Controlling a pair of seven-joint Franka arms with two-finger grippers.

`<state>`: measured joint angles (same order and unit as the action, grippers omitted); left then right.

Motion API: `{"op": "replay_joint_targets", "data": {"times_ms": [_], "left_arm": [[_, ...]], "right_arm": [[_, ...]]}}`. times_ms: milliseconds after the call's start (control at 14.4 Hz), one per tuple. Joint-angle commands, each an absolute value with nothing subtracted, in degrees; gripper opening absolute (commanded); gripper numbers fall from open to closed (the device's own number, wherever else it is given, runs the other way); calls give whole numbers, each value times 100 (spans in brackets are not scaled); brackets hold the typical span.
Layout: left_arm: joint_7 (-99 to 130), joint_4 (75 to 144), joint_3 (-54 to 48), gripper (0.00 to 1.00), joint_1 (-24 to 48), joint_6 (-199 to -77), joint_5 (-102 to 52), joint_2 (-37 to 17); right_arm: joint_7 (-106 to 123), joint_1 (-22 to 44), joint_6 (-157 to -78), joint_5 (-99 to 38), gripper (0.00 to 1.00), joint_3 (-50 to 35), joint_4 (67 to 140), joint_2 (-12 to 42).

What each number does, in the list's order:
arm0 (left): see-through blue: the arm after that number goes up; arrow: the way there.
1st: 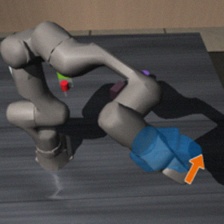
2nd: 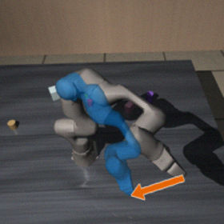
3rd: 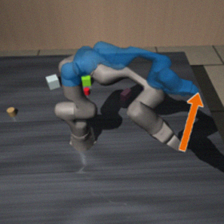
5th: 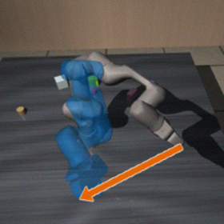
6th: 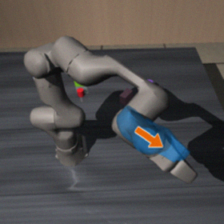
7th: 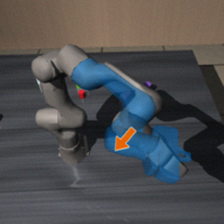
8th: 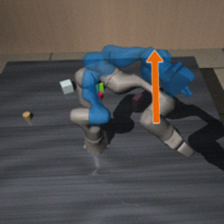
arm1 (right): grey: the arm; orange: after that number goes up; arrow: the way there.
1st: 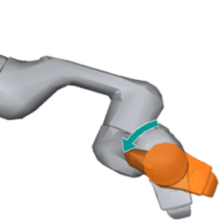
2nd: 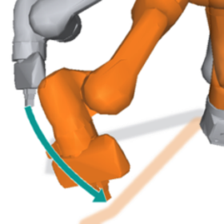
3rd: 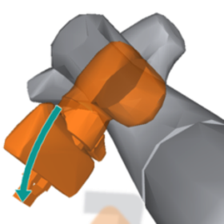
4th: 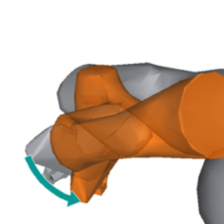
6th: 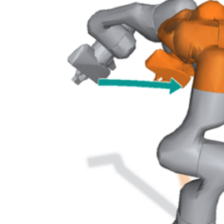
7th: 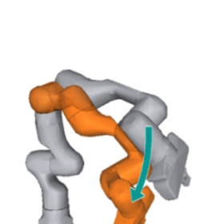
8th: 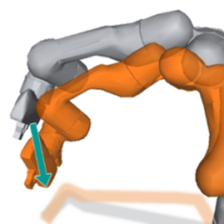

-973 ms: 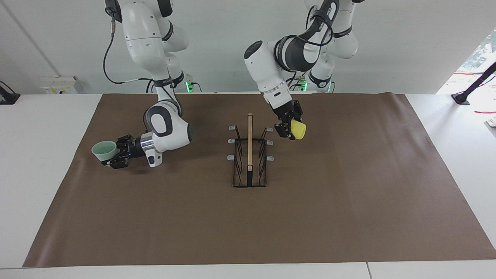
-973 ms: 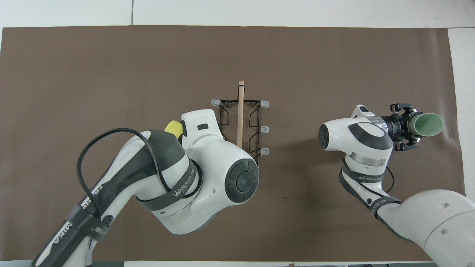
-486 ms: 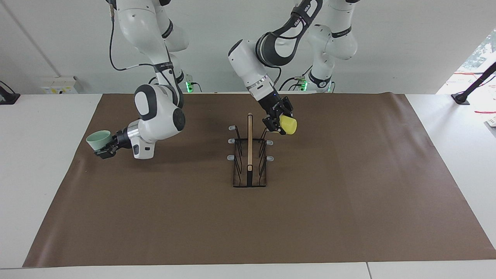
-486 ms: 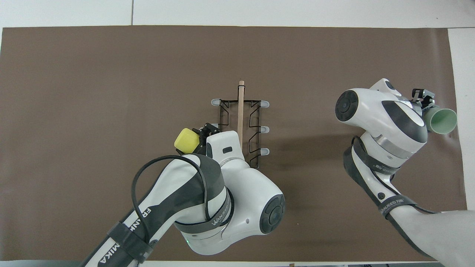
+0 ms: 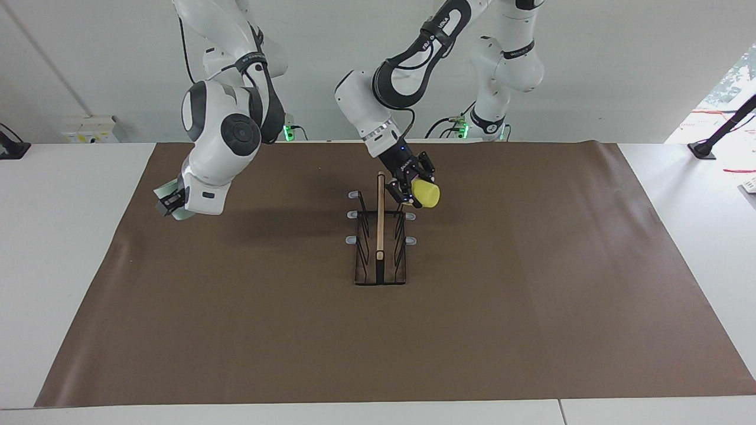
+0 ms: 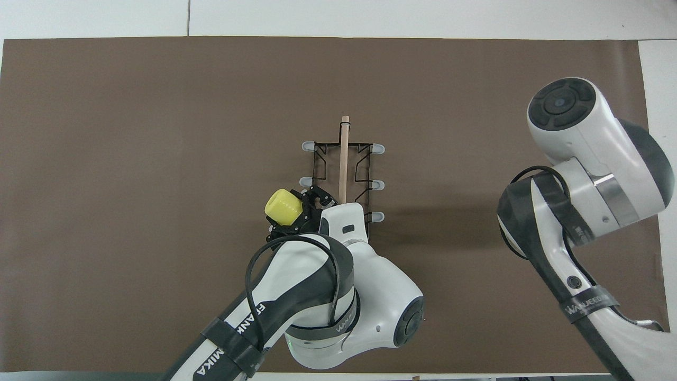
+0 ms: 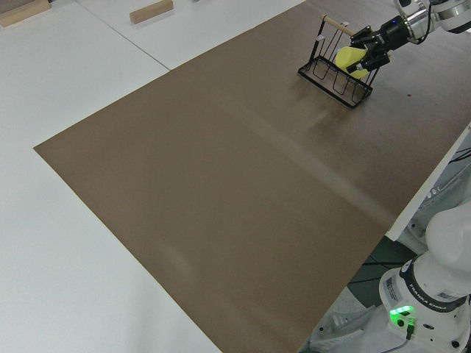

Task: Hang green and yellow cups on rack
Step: 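Hang the yellow cup on the rack peg with the left gripper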

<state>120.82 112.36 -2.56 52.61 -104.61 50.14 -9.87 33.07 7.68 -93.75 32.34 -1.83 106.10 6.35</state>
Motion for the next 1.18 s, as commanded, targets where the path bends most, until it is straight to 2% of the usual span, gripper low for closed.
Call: {"op": "replay_joint_targets", "data": {"times_ms": [0,69,139,208,278,347,556,764,973,1112], "left_arm": [[12330,11224,-202,18,5484,-10459,5045,-967],[12322,11215,-202,55,5502,-10442,5036,-967],[12322,11206,-202,67,5563,-10433,5001,-958],[12331,11215,-220,70,5590,-10450,4966,-958],[12331,11206,-220,93,5590,-10468,4870,-949],[12322,11180,-220,100,5590,-10476,4773,-932],[12252,11084,-220,100,5520,-10520,4571,-835],[11798,11030,-211,100,5310,-10521,4465,-599],[10131,11048,-202,100,4784,-10538,3545,-203],[8796,11048,-202,100,4318,-10669,3096,-124]], "right_arm": [[3278,537,-9342,2246,0,-202,10310,738],[3200,449,-9412,1824,0,-211,10344,730],[3147,231,-9500,1271,0,-202,10336,738],[3146,2,-9510,839,0,-202,10327,730],[3129,-52,-9536,539,0,-202,10301,729],[3138,-88,-9510,414,0,-202,10266,721],[3505,-149,-9501,186,0,-202,10108,519],[3315,-264,-9300,-1052,0,-193,10063,352],[3050,-263,-9334,-1308,0,-220,10099,167],[3172,-377,-9343,-2306,0,-176,10221,80]]}}
